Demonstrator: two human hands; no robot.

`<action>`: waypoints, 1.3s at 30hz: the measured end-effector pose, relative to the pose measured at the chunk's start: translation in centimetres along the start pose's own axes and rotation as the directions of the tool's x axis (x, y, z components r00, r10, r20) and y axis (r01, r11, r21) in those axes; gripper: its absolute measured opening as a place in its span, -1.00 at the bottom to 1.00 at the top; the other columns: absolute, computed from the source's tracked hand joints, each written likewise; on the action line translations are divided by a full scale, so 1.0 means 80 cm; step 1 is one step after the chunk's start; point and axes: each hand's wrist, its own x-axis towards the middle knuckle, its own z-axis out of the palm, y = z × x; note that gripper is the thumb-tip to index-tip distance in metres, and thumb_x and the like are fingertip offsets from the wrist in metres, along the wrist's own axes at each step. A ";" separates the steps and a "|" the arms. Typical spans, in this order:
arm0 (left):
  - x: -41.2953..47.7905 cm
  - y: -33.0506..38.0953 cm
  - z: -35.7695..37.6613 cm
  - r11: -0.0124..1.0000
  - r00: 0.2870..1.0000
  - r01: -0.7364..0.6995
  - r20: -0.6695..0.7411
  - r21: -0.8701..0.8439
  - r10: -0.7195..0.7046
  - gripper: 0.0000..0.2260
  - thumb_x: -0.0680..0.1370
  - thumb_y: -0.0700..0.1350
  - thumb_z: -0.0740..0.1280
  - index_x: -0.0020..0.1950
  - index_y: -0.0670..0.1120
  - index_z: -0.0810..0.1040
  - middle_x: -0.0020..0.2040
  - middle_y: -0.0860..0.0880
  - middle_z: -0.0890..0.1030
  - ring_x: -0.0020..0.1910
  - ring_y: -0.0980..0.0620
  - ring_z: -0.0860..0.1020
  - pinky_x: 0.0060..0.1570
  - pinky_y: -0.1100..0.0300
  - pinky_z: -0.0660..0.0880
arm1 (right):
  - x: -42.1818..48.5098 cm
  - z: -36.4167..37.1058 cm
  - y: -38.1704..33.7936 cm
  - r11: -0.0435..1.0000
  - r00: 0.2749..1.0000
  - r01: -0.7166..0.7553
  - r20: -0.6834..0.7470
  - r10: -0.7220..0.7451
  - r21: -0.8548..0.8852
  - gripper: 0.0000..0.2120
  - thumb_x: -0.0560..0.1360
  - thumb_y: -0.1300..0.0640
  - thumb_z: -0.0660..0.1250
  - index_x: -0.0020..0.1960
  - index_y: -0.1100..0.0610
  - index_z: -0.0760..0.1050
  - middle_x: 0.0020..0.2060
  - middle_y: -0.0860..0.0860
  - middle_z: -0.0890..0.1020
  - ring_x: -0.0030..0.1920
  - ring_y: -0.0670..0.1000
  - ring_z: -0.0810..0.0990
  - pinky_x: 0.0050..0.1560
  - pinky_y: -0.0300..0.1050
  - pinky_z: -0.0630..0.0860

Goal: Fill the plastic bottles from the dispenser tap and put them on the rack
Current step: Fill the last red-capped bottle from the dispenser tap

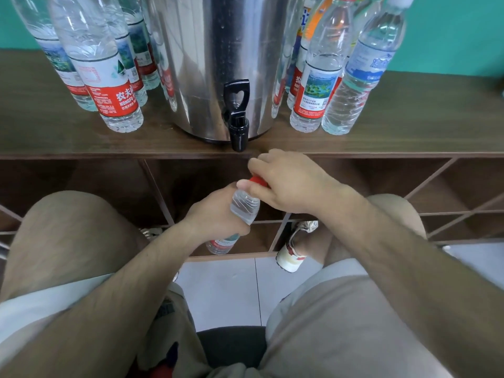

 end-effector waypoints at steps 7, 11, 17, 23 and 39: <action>-0.015 0.015 0.016 0.999 0.999 -0.036 0.012 0.011 0.036 -0.47 0.29 0.05 0.53 0.20 0.14 0.42 -0.04 0.12 0.63 -0.05 0.10 0.63 0.02 -0.05 0.64 | -0.011 0.008 -0.007 0.940 0.946 -0.322 -0.005 0.323 -0.115 -0.41 0.67 -0.15 0.03 -0.46 0.10 0.32 -0.51 -0.02 0.39 -0.44 0.02 0.39 -0.39 -0.15 0.09; -0.025 0.019 0.011 0.995 0.998 -0.066 0.017 -0.070 0.068 -0.52 0.23 0.06 0.51 0.08 0.21 0.43 -0.09 0.14 0.64 -0.09 0.14 0.64 -0.04 0.02 0.62 | -0.018 -0.013 -0.013 0.981 0.988 -0.146 -0.058 0.140 -0.126 -0.43 0.63 -0.28 0.04 -0.41 0.06 0.27 -0.50 -0.10 0.35 -0.46 -0.02 0.30 -0.38 -0.13 0.13; -0.048 0.028 0.016 0.988 0.991 -0.136 0.008 -0.078 0.137 -0.54 0.16 0.13 0.43 0.03 0.25 0.44 -0.11 0.20 0.63 -0.14 0.18 0.63 -0.16 0.13 0.52 | -0.037 -0.032 -0.023 0.995 0.999 -0.022 -0.041 0.018 -0.101 -0.46 0.67 -0.22 0.12 -0.37 0.09 0.30 -0.45 -0.05 0.39 -0.34 0.05 0.36 -0.33 -0.09 0.21; -0.054 0.032 0.013 0.979 0.982 -0.182 -0.061 -0.092 0.177 -0.55 0.24 0.09 0.47 0.08 0.23 0.47 -0.08 0.18 0.63 -0.09 0.20 0.63 -0.08 0.09 0.58 | -0.036 -0.047 -0.036 0.958 0.988 -0.076 -0.152 0.035 -0.278 -0.39 0.64 -0.29 -0.07 -0.37 0.09 0.35 -0.45 -0.04 0.47 -0.37 0.04 0.42 -0.36 -0.12 0.14; -0.053 0.021 0.037 0.974 0.927 -0.216 -0.299 0.060 0.225 -0.39 0.37 0.24 0.58 0.32 0.09 0.45 -0.01 0.21 0.58 -0.07 0.17 0.59 -0.10 0.34 0.47 | -0.033 -0.049 -0.060 0.928 0.952 -0.304 -0.098 0.290 -0.214 -0.40 0.67 -0.20 0.02 -0.44 0.08 0.38 -0.51 -0.03 0.41 -0.45 -0.01 0.41 -0.38 -0.15 0.20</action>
